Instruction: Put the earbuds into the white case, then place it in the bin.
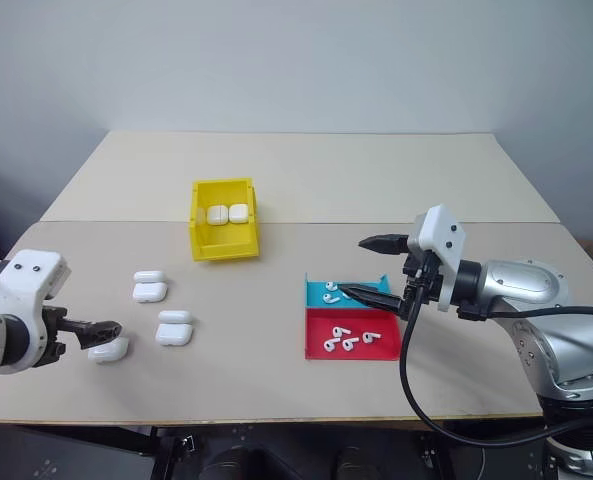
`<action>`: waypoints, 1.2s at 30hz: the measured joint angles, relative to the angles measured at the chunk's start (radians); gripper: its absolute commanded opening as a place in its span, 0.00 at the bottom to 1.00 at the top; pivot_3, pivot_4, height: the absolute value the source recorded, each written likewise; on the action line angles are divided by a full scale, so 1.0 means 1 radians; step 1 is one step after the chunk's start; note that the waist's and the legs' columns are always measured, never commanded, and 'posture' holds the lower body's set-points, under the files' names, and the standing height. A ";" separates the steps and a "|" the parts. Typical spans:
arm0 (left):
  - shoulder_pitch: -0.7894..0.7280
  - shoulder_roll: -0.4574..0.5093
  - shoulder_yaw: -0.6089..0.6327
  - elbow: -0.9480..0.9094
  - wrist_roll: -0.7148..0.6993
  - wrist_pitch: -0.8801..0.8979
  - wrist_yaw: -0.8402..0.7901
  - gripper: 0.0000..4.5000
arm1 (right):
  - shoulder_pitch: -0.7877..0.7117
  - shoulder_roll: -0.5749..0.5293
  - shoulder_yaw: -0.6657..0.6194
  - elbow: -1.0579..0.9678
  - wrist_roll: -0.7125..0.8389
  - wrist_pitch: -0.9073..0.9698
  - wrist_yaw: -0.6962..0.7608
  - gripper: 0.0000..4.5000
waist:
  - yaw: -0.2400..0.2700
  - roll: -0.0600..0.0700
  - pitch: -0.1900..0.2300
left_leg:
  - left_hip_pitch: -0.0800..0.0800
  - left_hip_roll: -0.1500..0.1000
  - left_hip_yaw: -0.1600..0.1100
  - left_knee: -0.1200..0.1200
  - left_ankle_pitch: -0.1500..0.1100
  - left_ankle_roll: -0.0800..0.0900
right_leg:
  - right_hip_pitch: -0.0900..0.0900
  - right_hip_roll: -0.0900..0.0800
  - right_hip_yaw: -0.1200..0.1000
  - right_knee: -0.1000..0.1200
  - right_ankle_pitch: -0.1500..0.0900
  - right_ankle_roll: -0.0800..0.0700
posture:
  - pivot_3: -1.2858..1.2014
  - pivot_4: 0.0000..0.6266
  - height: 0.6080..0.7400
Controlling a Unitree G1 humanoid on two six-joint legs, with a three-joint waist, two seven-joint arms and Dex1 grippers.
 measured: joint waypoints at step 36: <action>-0.319 -0.322 -0.276 0.212 0.000 0.150 0.295 1.00 | -0.018 0.000 -0.001 -0.023 0.031 0.040 -0.010 0.99 | 0.001 0.000 0.000 | 0.001 -0.001 0.000 0.001 0.001 -0.002 | -0.001 0.000 0.001 0.006 0.000 0.000 | 0.52 0.24 1.00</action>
